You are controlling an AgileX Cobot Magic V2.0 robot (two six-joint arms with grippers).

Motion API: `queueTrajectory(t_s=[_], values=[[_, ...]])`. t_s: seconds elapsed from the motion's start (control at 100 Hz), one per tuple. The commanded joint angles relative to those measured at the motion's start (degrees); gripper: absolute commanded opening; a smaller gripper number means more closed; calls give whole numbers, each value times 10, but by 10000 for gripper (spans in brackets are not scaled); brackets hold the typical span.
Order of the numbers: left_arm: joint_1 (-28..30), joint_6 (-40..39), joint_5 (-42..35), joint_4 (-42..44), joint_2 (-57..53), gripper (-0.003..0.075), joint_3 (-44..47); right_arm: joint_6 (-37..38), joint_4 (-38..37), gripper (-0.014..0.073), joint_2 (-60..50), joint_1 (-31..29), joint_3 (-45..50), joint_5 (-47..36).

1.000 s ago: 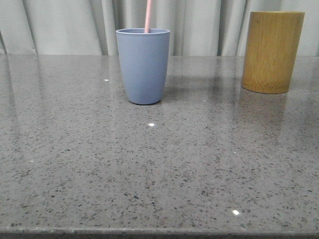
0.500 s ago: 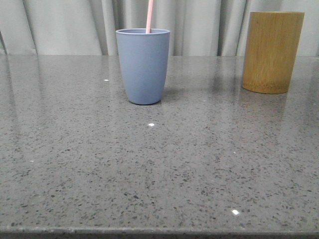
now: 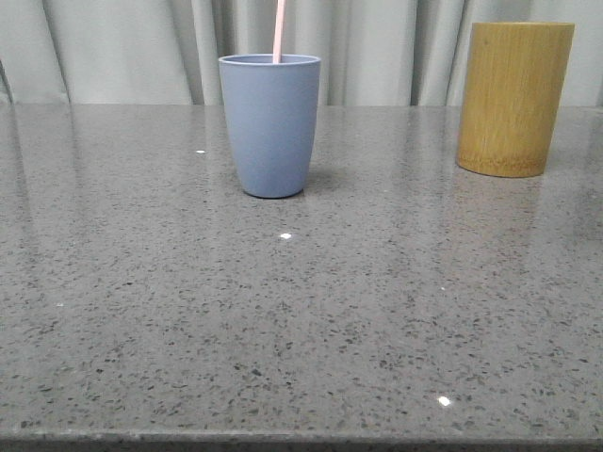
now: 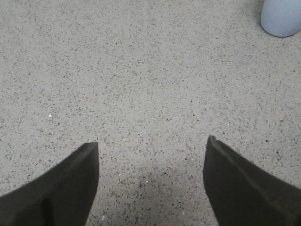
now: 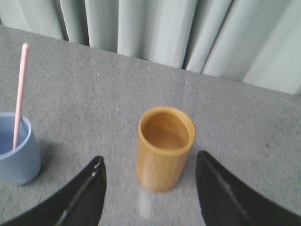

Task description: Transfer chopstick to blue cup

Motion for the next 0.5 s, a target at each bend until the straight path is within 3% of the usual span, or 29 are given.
queueTrajectory(t_s=[0.0,0.3,0.49], values=[[2,-4,-36,-1,2,463,-15,7,-14,437,-66,-3,45,-30],[2,-4,-36,-1,2,463,-15,42,-18,437,-266,-3,231,37],[2,-4,-36,-1,2,463,-15,65,-27,437,-339,-3,296,33]])
